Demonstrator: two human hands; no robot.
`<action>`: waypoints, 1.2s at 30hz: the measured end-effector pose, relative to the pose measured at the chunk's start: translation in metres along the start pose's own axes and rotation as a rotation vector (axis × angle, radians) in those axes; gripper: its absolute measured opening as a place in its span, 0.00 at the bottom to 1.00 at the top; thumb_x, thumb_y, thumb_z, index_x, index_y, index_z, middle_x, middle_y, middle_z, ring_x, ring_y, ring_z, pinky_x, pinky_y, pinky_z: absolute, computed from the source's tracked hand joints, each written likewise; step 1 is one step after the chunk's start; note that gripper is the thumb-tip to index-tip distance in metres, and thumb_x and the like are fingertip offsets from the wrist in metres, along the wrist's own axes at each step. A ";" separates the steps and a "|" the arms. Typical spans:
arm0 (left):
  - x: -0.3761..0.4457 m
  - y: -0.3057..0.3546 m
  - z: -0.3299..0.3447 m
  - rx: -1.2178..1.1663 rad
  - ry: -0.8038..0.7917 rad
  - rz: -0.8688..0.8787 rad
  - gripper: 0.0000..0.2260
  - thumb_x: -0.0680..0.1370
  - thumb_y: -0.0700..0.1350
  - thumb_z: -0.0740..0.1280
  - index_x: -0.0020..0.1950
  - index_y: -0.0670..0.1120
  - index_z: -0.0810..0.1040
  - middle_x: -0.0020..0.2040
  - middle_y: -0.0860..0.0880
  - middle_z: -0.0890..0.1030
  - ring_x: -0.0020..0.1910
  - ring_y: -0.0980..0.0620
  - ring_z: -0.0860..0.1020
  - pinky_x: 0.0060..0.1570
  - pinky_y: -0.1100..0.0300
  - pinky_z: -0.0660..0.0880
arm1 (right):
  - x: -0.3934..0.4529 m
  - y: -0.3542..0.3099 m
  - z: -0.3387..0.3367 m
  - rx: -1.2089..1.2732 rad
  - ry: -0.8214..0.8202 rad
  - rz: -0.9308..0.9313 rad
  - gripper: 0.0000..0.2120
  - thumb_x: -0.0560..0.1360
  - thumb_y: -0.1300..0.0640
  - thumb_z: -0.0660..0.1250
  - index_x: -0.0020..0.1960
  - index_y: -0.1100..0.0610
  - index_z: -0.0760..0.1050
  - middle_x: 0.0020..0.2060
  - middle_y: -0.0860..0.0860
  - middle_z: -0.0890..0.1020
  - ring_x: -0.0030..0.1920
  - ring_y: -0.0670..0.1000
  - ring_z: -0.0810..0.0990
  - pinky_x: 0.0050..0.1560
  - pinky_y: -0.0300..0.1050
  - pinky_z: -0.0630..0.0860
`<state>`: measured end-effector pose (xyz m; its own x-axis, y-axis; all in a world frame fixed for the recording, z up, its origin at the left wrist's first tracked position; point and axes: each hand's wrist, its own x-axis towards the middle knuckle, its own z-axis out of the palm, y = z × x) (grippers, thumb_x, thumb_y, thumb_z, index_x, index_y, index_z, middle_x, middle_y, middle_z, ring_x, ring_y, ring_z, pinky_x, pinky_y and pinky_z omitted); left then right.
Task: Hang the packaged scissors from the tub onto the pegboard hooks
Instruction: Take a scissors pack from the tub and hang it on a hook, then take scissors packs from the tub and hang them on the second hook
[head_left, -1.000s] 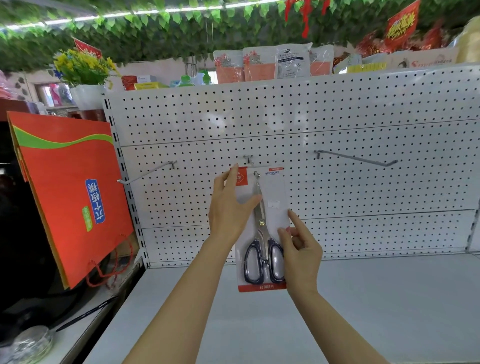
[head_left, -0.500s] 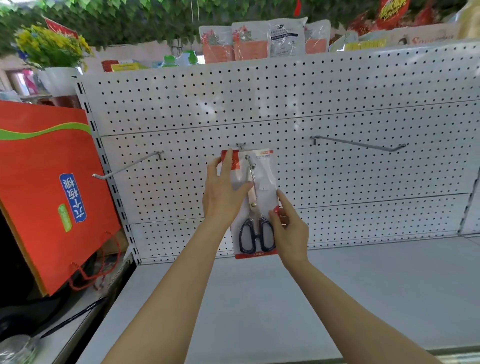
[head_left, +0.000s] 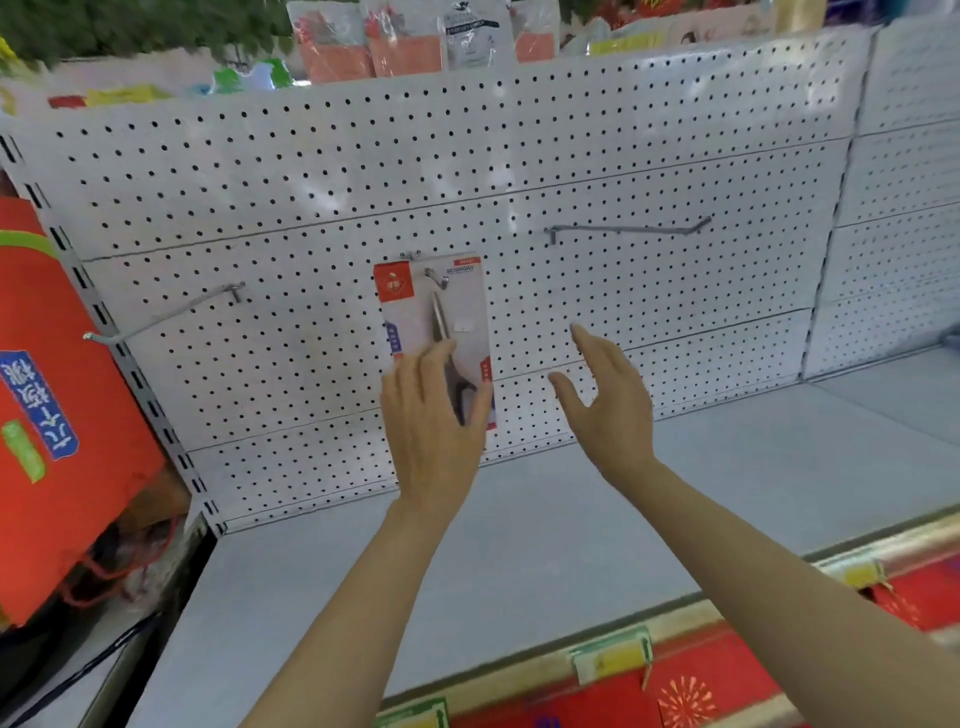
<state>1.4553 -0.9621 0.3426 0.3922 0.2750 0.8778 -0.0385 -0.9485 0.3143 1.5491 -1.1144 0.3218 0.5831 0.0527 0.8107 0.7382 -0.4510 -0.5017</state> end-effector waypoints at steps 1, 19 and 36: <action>-0.009 0.005 0.005 -0.013 -0.030 0.081 0.24 0.74 0.49 0.73 0.67 0.43 0.73 0.63 0.45 0.76 0.61 0.46 0.70 0.63 0.52 0.67 | -0.003 0.006 -0.009 -0.062 0.011 -0.017 0.24 0.76 0.51 0.68 0.71 0.54 0.69 0.62 0.52 0.78 0.58 0.54 0.77 0.54 0.46 0.72; -0.161 0.208 0.149 -0.337 -0.743 0.520 0.27 0.74 0.49 0.70 0.72 0.43 0.71 0.67 0.44 0.75 0.65 0.41 0.72 0.66 0.47 0.67 | -0.182 0.167 -0.260 -0.768 0.012 0.204 0.20 0.74 0.53 0.66 0.63 0.61 0.77 0.55 0.56 0.81 0.54 0.58 0.79 0.55 0.53 0.72; -0.495 0.284 0.249 -0.091 -1.708 0.563 0.27 0.78 0.50 0.68 0.73 0.42 0.64 0.69 0.44 0.69 0.65 0.43 0.69 0.63 0.52 0.69 | -0.463 0.286 -0.363 -0.853 -0.318 0.827 0.21 0.69 0.62 0.74 0.62 0.62 0.77 0.52 0.55 0.82 0.50 0.59 0.81 0.51 0.54 0.76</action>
<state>1.4792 -1.4065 -0.0927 0.7290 -0.5483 -0.4097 -0.5097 -0.8344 0.2097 1.3672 -1.5916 -0.0873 0.9150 -0.3647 0.1725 -0.2814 -0.8833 -0.3748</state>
